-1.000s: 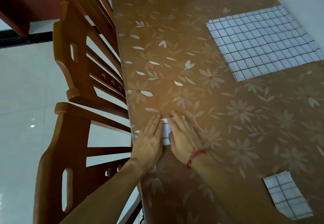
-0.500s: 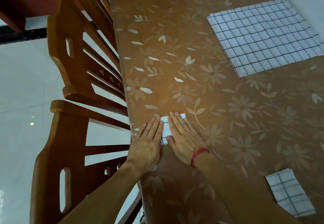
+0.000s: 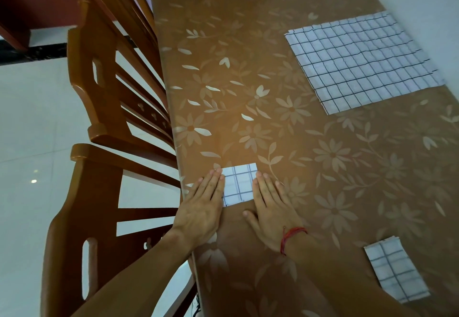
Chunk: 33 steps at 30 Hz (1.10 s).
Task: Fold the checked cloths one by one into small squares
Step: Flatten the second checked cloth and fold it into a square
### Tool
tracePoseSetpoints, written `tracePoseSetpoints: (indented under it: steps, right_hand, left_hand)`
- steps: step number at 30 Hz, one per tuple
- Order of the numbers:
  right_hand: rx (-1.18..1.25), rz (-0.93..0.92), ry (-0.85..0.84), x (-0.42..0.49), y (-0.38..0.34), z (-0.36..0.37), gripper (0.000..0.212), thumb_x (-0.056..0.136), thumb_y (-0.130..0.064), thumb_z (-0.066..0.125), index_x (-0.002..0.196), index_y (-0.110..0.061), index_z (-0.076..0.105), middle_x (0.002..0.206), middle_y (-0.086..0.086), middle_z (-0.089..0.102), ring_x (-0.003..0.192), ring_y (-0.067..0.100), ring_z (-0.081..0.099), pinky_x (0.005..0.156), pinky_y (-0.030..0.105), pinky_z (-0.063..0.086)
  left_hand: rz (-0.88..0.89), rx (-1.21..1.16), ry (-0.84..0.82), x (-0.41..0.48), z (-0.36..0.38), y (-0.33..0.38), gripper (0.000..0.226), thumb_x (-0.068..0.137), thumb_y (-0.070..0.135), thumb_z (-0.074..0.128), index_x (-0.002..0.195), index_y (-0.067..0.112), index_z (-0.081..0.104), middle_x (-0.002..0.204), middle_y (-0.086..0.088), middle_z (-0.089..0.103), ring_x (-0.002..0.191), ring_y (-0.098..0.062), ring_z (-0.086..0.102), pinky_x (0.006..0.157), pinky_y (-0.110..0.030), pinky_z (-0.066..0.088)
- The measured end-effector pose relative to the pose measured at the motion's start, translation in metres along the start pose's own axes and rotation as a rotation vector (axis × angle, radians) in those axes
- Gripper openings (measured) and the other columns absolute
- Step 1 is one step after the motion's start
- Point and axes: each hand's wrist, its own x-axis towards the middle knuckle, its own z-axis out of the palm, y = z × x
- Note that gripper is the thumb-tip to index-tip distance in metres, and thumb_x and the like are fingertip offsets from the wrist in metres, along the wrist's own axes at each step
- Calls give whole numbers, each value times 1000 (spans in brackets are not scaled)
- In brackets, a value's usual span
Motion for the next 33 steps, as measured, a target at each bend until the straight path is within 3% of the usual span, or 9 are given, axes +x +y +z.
tracePoseSetpoints:
  steps: [5, 8, 10, 11, 13, 15, 18, 23, 33]
  right_hand:
    - [23, -6, -21, 1, -3, -3, 78, 95, -56, 27, 147, 2, 26, 157, 18, 19, 147, 27, 15, 114, 42, 11]
    - [86, -32, -47, 1, -3, -13, 76, 98, -53, 21, 151, -2, 3, 159, 12, -8, 147, 21, -11, 119, 36, -5]
    - [213, -25, -73, 4, -2, -21, 71, 101, -49, 21, 152, -6, -2, 160, 4, -14, 146, 16, -17, 119, 32, -11]
    - [289, -15, -56, 7, -2, -24, 67, 102, -45, 24, 153, -7, 4, 161, 4, -5, 148, 16, -10, 120, 32, -7]
    - [515, 18, 79, 12, -4, -32, 54, 101, -37, 30, 147, -8, 31, 152, 2, 32, 141, 18, 25, 119, 35, 18]
    - [762, 101, 215, 19, -5, -40, 38, 99, -30, 34, 128, -15, 52, 121, -6, 54, 111, 8, 47, 100, 25, 39]
    - [1118, 313, 203, 26, -6, -55, 27, 101, -23, 38, 106, -15, 63, 99, -3, 64, 89, 6, 56, 73, 14, 40]
    - [1316, 476, 156, 36, -4, -51, 33, 99, -33, 41, 94, -16, 69, 91, 1, 70, 89, 15, 63, 71, 23, 44]
    - [1346, 535, 158, 40, -3, -46, 36, 97, -43, 41, 94, -23, 71, 92, -2, 73, 90, 13, 67, 82, 33, 53]
  left_hand:
    - [128, 41, -143, -28, 2, -12, 61, 98, 32, 22, 151, 1, 23, 158, -17, 20, 147, -29, 17, 113, -51, 31]
    - [95, -77, -143, -35, -8, -14, 62, 100, 37, 15, 152, 5, 21, 160, -12, 17, 148, -25, 14, 114, -48, 30]
    - [-94, -444, -23, -31, -28, 0, 57, 102, 39, 17, 152, 13, 25, 158, -1, 25, 146, -17, 23, 118, -39, 27]
    - [-240, -650, 40, -27, -40, 9, 52, 103, 37, 23, 151, 18, 30, 152, 5, 34, 140, -13, 32, 117, -33, 28]
    - [-595, -990, 115, -15, -51, 21, 38, 104, 28, 37, 139, 28, 50, 133, 9, 52, 123, -12, 48, 110, -32, 37]
    - [-891, -1349, 158, -3, -54, 24, 27, 99, 28, 45, 110, 36, 68, 119, 5, 66, 114, -17, 58, 105, -42, 44]
    - [-1045, -1709, 223, 5, -57, 24, 27, 98, 22, 45, 97, 27, 71, 109, 2, 72, 109, -16, 64, 104, -41, 46]
    - [-1034, -1820, 268, 6, -66, 29, 27, 100, 13, 42, 112, 12, 66, 111, -2, 71, 109, -14, 64, 104, -36, 46]
    - [-1029, -1787, 273, 3, -64, 32, 26, 102, 13, 40, 103, 20, 66, 108, 4, 69, 105, -10, 63, 97, -30, 48]
